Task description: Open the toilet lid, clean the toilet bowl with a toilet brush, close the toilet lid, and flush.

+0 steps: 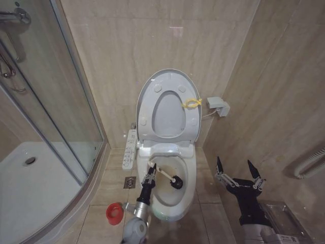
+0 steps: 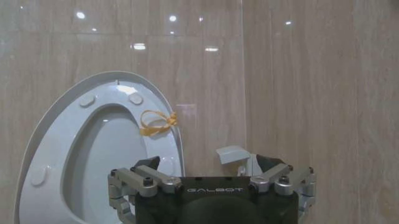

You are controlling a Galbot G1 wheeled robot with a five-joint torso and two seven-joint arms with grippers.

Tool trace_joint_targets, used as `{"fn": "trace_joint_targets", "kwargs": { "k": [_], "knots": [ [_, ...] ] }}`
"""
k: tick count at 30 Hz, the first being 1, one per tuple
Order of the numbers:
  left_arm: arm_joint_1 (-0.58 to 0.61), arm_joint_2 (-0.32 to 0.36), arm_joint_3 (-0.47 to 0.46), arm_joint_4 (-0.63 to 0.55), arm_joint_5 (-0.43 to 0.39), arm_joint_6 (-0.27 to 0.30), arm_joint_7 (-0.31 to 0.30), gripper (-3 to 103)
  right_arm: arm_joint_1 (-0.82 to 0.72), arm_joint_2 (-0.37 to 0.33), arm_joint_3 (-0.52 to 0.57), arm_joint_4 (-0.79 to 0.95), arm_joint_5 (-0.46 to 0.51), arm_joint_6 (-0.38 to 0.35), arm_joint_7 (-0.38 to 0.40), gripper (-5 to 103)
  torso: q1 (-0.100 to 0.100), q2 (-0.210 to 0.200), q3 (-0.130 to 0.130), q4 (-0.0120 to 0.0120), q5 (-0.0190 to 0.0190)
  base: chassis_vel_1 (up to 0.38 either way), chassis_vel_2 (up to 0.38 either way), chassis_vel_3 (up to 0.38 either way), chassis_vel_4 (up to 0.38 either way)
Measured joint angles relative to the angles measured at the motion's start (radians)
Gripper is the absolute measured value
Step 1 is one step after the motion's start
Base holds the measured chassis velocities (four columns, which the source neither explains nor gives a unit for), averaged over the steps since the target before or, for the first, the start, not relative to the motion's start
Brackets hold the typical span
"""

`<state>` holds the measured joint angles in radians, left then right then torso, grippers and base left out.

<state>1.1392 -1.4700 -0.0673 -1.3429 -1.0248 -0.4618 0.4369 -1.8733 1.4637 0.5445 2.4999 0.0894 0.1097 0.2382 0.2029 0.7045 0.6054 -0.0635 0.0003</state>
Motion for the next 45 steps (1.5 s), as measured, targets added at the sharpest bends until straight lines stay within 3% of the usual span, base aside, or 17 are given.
{"fn": "trace_joint_targets", "kwargs": {
  "k": [9,14,17,20,23,26,28,32,35,40,42,44,45],
  "knots": [
    [0.084,-0.018,0.006,-0.088,-0.102,0.028,-0.01,20,0.0,0.0,0.0,0.0,0.0,0.0,0.0,100,0.0,0.0,0.0,-0.0003,-0.0001,0.0,0.0,0.0,0.0],
    [0.084,-0.024,0.0,-0.073,-0.102,0.028,-0.009,20,0.0,0.0,0.0,0.0,0.0,0.0,0.0,100,0.0,0.0,0.0,-0.0004,-0.0002,0.0,0.0,0.0,0.0],
    [0.057,-0.029,-0.005,-0.034,-0.064,0.024,-0.012,22,0.0,0.0,0.0,0.0,0.0,0.0,0.0,100,0.0,0.0,0.0,-0.0006,-0.0003,0.0,0.0,0.0,0.0],
    [0.0,-0.045,-0.016,0.076,0.094,-0.007,0.004,22,0.0,0.0,0.0,0.0,0.0,0.0,0.0,100,0.0,0.0,0.0,-0.0008,-0.0003,0.0,0.0,0.0,0.0],
    [-0.023,-0.054,-0.016,0.125,0.152,-0.023,0.019,22,0.0,0.0,0.0,0.0,0.0,0.0,0.0,100,0.0,0.0,0.0,-0.0003,-0.0003,0.0,0.0,0.0,0.0],
    [-0.041,-0.06,-0.01,0.141,0.153,-0.023,0.022,22,0.0,0.0,0.0,0.0,0.0,0.0,0.0,100,0.0,0.0,0.0,-0.0001,-0.0002,0.0,0.0,0.0,0.0],
    [-0.05,-0.061,-0.009,0.144,0.138,-0.022,0.024,22,0.0,0.0,0.0,0.0,0.0,0.0,0.0,100,0.0,0.0,0.0,-0.0004,-0.0003,0.0,0.0,0.0,0.0],
    [-0.064,-0.04,0.001,0.091,-0.056,0.028,0.061,22,0.0,0.0,0.0,0.0,0.0,0.0,0.0,100,0.0,0.0,0.0,-0.0008,-0.0003,0.0,0.0,0.0,0.0],
    [-0.069,-0.028,-0.005,0.08,-0.117,0.045,0.092,22,0.0,0.0,0.0,0.0,0.0,0.0,0.0,100,0.0,0.0,0.0,-0.0009,-0.0004,0.0,0.0,0.0,0.0],
    [-0.079,-0.022,-0.016,0.133,-0.066,0.045,0.134,22,0.0,0.0,0.0,0.0,0.0,0.0,0.0,100,0.0,0.0,0.0,-0.0003,-0.0004,0.0,0.0,0.0,0.0],
    [-0.08,-0.03,-0.017,0.152,-0.022,0.039,0.127,22,0.0,0.0,0.0,0.0,0.0,0.0,0.0,100,0.0,0.0,0.0,-0.0002,-0.0002,0.0,0.0,0.0,0.0],
    [-0.093,-0.042,-0.021,0.188,0.086,0.008,0.091,22,0.0,0.0,0.0,0.0,0.0,0.0,0.0,100,0.0,0.0,0.0,-0.0001,-0.0001,0.0,0.0,0.0,0.0],
    [-0.093,-0.042,-0.021,0.188,0.086,0.008,0.091,22,0.0,0.0,0.0,0.0,0.0,0.0,0.0,100,0.0,0.0,0.0,-0.0001,-0.0001,0.0,0.0,0.0,0.0]
  ]
}}
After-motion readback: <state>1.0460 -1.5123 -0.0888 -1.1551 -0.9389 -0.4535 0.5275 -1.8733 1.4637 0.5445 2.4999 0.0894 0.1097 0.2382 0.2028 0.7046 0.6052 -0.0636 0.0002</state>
